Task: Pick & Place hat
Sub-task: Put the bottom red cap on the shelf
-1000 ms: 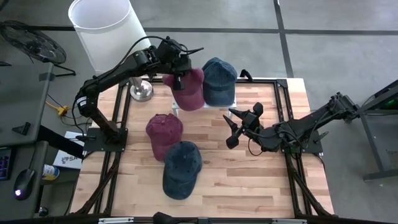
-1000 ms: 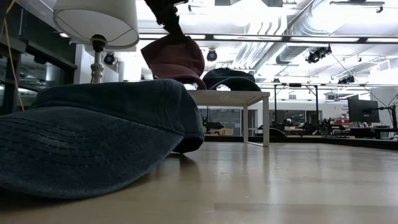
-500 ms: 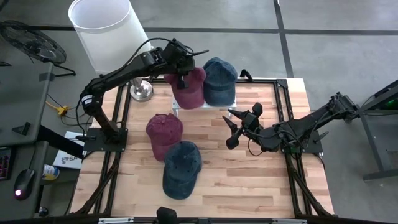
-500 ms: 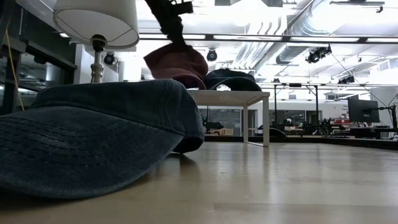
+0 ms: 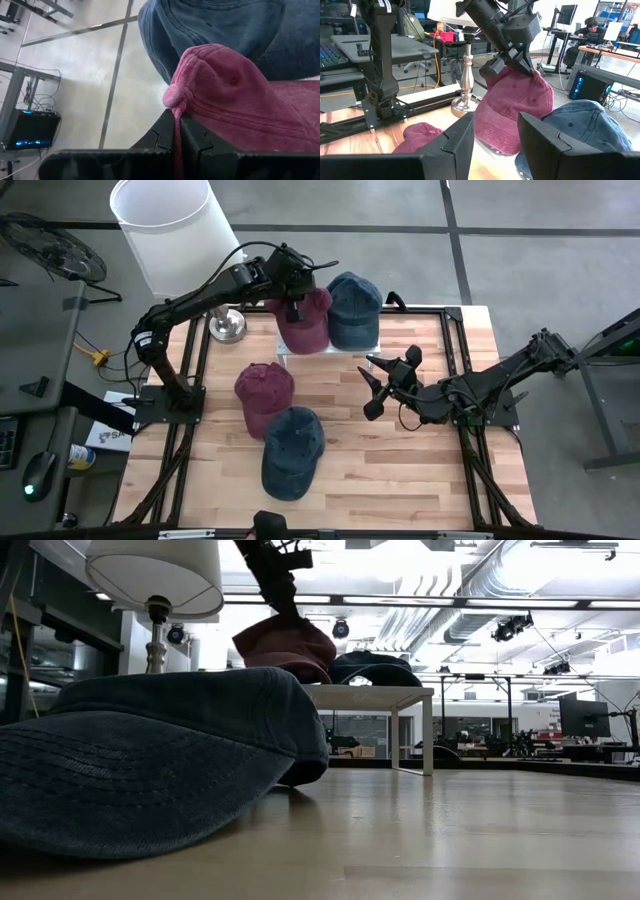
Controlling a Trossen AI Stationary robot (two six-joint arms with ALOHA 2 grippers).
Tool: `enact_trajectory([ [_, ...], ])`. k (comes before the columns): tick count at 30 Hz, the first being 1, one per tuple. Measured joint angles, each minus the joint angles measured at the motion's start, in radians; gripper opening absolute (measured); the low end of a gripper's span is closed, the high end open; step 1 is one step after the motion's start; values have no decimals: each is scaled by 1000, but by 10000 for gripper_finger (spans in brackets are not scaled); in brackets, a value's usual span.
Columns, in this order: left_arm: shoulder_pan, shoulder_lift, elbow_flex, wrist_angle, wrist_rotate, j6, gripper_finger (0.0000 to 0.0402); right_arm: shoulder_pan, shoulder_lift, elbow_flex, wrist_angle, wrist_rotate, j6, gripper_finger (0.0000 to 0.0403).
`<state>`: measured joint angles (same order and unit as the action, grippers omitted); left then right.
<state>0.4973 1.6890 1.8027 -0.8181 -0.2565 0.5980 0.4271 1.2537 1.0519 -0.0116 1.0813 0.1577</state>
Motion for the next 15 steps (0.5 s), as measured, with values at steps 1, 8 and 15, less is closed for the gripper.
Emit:
enact_trajectory([
  [1,0,0,0,0,-4,0,9,0,0,0,0,0,0,145],
  [8,0,0,0,0,-27,1,66,0,0,0,0,0,0,145],
  [15,0,0,0,0,-24,2,98,0,0,0,0,0,0,145],
])
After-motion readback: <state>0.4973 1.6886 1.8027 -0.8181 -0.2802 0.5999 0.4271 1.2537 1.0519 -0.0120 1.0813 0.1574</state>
